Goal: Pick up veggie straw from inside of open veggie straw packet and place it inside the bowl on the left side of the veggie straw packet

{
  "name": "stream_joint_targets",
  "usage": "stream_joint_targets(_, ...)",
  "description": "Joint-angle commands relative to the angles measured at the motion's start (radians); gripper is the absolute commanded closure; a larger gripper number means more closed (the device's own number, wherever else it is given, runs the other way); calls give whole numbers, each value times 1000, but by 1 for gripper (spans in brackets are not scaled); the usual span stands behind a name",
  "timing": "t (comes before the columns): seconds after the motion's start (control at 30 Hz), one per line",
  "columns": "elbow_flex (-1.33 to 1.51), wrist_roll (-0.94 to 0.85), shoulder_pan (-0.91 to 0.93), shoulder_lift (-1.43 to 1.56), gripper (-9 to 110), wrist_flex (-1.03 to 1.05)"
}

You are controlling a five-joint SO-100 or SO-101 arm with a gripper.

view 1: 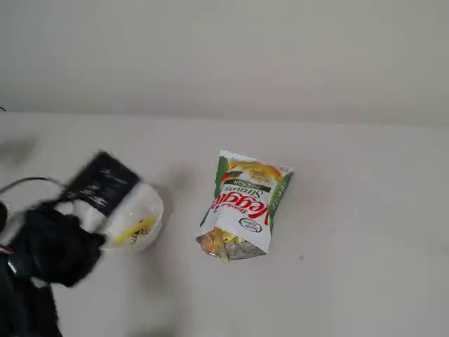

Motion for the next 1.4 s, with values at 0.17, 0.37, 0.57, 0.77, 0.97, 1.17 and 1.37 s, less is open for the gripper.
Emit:
stream_joint_targets(0.17,242,173,517,193,101,-201)
stream_joint_targets(0.37,474,301,531,479,101,-195)
stream_joint_targets(0.57,730,347,511,753,101,-163)
stream_joint_targets(0.77,896,410,526,773,102,-137)
stream_joint_targets(0.97,1058,462,523,773,102,-147)
stream_joint_targets(1.17,1078,483,535,773,101,-150)
stream_joint_targets(1.37,1078,492,545,773,101,-150)
